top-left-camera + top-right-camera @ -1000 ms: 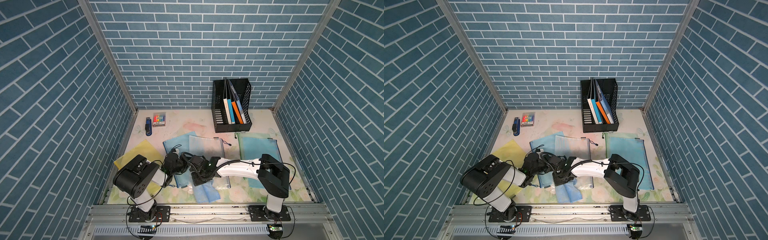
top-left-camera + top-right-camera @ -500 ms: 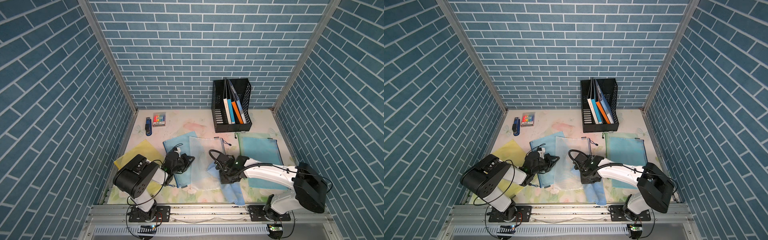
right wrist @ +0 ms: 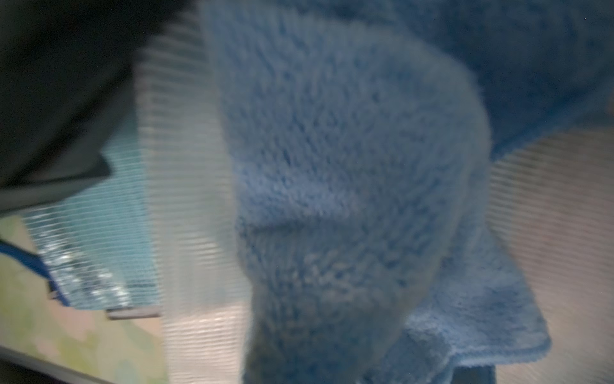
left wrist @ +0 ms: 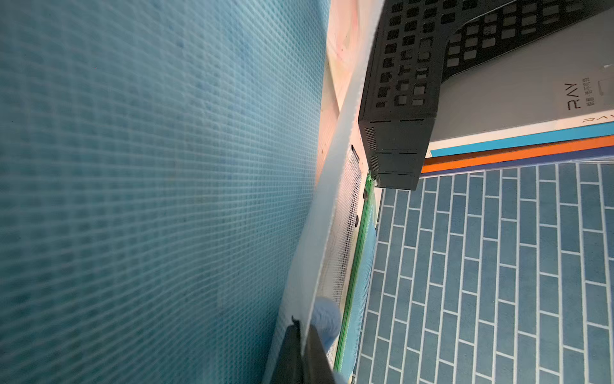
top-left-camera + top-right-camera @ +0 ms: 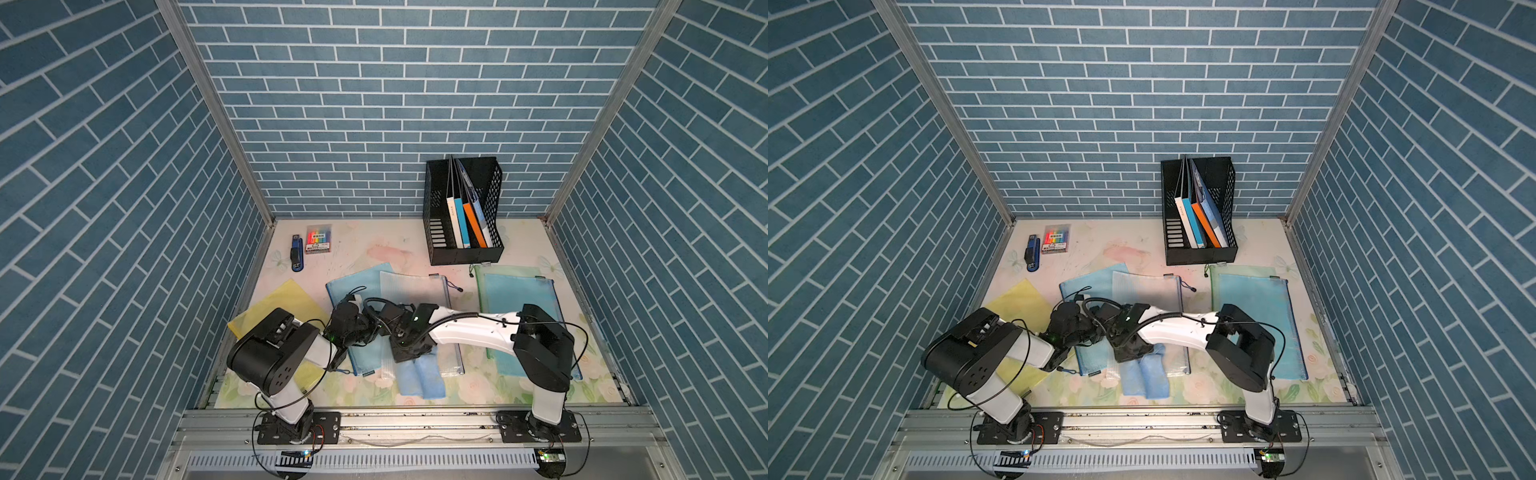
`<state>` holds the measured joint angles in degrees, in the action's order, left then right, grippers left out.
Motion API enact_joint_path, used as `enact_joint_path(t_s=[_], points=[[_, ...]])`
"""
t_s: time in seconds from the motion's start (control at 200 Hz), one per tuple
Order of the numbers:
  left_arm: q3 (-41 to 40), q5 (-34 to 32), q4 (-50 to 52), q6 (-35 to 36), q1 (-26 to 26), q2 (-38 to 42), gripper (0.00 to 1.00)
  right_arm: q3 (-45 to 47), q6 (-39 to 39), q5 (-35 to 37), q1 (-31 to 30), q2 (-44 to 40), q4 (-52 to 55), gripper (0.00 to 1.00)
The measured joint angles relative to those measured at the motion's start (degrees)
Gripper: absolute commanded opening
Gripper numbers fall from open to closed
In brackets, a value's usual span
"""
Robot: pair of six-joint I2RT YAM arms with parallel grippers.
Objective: Wipe the document bag
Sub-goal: Wipe the dirt from the document bag.
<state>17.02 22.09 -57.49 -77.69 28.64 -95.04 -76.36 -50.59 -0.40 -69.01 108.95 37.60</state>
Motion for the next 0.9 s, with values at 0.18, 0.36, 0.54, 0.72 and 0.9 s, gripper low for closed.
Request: enact_joint_path(t_s=[0.18,0.36,0.54,0.72,0.9], points=[[0.0,-0.3,-0.3,-0.8,0.0,0.0,0.00,1.0,0.0,-3.5,-1.4,0.0,-5.0,0.00],[-0.1,-0.9,0.2,-1.1,0.0,0.0,0.00,2.9,-0.2,-5.2,-1.0,0.2,-8.7,0.00],[-0.1,-1.0,0.6,-1.1,0.0,0.0,0.00,7.0,-3.5,-3.6,-0.2,-0.3,-12.0,0.00],[-0.1,-0.3,0.6,-0.7,0.0,0.1,0.00,17.4,-7.7,1.7,1.9,-10.4,-9.5,0.00],[-0.1,0.2,0.6,0.0,0.1,0.2,0.00,23.6,-8.1,7.0,6.8,-22.1,-1.2,0.00]])
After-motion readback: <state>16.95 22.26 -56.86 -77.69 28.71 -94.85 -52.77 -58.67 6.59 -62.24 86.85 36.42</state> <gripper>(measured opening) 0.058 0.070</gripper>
